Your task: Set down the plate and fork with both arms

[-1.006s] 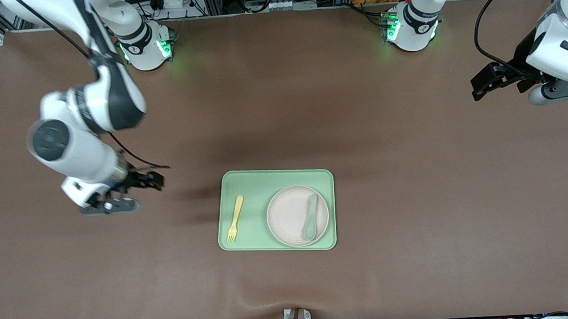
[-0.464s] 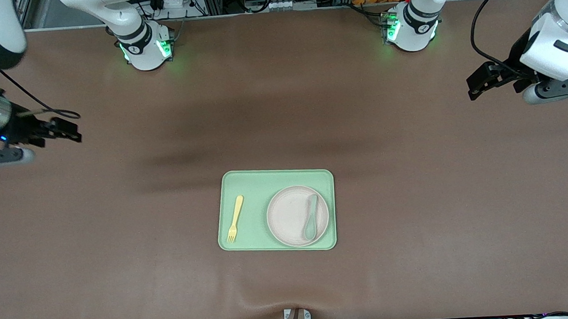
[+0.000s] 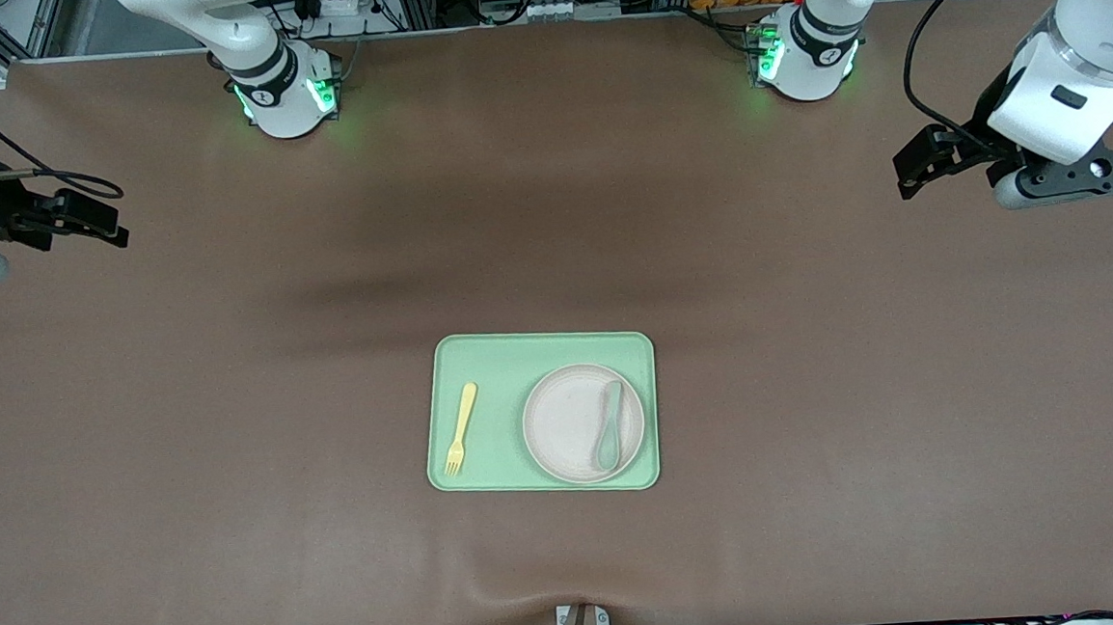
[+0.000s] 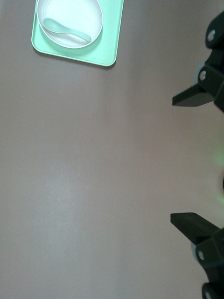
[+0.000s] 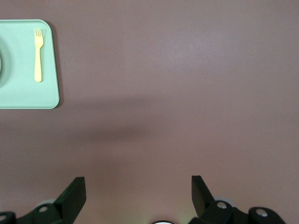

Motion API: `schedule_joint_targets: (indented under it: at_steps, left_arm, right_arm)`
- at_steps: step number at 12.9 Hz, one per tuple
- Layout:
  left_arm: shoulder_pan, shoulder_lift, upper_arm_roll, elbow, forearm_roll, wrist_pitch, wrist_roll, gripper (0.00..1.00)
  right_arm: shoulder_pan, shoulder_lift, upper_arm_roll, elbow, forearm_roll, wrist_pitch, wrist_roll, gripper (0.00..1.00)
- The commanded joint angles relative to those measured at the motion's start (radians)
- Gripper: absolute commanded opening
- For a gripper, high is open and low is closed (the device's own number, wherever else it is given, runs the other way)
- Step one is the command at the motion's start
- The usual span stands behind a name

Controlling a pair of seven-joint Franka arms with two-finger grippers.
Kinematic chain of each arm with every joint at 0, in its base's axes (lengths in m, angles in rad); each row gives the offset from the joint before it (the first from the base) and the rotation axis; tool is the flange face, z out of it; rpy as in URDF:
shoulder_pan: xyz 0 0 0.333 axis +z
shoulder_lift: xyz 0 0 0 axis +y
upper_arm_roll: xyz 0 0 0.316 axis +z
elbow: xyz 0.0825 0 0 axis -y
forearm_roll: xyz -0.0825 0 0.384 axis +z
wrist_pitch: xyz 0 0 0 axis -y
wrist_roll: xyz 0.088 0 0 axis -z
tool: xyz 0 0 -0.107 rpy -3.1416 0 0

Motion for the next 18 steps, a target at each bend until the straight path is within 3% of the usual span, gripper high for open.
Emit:
schedule_joint_targets:
  at_steps: [1, 2, 4, 5, 8, 18]
  left_arm:
    - [0.009, -0.010, 0.000, 0.000, -0.013, 0.005, 0.023, 1.00]
    - [0.012, -0.014, 0.000, -0.003, -0.013, 0.004, 0.036, 1.00]
    - [0.039, -0.019, 0.000, -0.008, -0.013, 0.005, 0.086, 1.00]
    - [0.043, -0.028, 0.000, -0.015, -0.013, 0.010, 0.112, 1.00]
    - [0.043, -0.097, 0.002, -0.121, -0.013, 0.097, 0.118, 1.00]
    - [0.044, -0.083, 0.017, -0.069, 0.003, 0.045, 0.148, 1.00]
  right_arm:
    - [0.005, 0.001, 0.007, 0.033, -0.023, -0.031, 0.018, 1.00]
    - [-0.014, -0.002, 0.025, 0.033, -0.033, -0.039, 0.008, 1.00]
    - [-0.137, -0.004, 0.140, 0.035, -0.049, -0.044, -0.057, 1.00]
    - [-0.165, -0.002, 0.163, 0.038, -0.049, -0.045, -0.058, 1.00]
    - [-0.160, 0.009, 0.162, 0.085, -0.049, -0.074, -0.060, 1.00]
    - [-0.161, 0.004, 0.160, 0.103, -0.043, -0.071, -0.072, 1.00]
